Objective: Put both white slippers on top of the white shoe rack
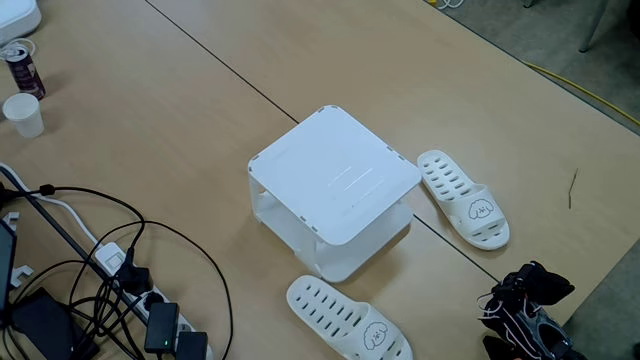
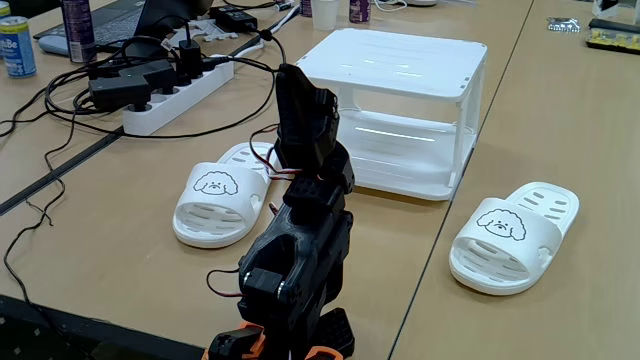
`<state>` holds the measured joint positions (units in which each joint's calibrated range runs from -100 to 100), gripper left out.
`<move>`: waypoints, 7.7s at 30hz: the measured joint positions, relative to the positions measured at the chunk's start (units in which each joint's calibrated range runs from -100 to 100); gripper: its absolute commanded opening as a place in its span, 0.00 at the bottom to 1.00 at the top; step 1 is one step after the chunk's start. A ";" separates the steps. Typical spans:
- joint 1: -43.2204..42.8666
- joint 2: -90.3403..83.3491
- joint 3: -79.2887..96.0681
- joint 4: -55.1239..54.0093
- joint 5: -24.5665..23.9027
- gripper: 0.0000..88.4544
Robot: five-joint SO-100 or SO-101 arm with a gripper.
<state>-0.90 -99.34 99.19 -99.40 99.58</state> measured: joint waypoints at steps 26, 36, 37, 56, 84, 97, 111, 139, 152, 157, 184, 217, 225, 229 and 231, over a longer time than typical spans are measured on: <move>0.00 0.00 0.00 0.00 0.00 0.01; 0.00 0.00 0.00 0.00 0.00 0.01; 0.00 0.00 0.00 0.00 0.00 0.01; 7.72 0.00 -10.96 32.70 0.00 0.01; 8.69 28.04 -79.16 111.07 0.00 0.01; -6.14 38.27 -85.98 147.30 0.00 0.01; -27.57 39.51 -56.78 149.87 0.00 0.01; -46.67 39.67 -6.74 105.67 0.00 0.09; -52.51 46.19 -0.99 103.78 0.00 0.00; -54.53 56.00 -5.84 103.78 0.00 0.01; -52.51 80.99 -22.37 103.78 0.00 0.01; -34.38 80.99 -19.59 103.00 0.00 0.01; -33.41 79.59 -18.42 103.00 0.00 0.01; -35.06 75.71 -14.82 103.00 0.00 0.01; -35.88 72.99 -12.31 103.00 0.00 0.01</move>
<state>-36.78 -26.35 86.88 3.61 99.58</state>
